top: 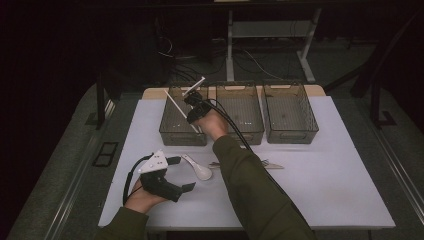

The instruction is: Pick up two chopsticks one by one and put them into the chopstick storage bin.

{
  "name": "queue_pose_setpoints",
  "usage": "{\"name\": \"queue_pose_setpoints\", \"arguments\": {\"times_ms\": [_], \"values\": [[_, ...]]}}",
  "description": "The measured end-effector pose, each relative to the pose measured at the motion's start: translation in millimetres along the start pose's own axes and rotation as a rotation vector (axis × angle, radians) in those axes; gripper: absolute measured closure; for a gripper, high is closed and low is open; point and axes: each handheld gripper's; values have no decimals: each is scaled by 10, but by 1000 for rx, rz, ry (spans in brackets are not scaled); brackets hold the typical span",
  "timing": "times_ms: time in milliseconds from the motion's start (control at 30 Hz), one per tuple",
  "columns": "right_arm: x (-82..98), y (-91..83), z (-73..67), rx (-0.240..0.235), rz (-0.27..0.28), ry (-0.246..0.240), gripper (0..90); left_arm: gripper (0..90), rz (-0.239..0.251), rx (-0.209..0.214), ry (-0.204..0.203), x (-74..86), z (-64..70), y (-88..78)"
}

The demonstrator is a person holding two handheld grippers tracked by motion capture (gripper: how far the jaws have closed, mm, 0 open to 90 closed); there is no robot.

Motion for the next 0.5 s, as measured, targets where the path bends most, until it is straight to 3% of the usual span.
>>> {"name": "queue_pose_setpoints", "arguments": {"times_ms": [267,500], "values": [[24,-108,41,-11,33,-12,657,0,3,-1,-4,2,-2,-5],[123,-358,82,-45,89,-43,524,0,-1,-5,1,3,0,-2]]}}
Point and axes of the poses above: each handheld gripper's, and its own axes: y roughly forward along the jaws, x roughly out of its underside, z roughly to its right, and after that the axes turned 6 degrees about -y, right-handed
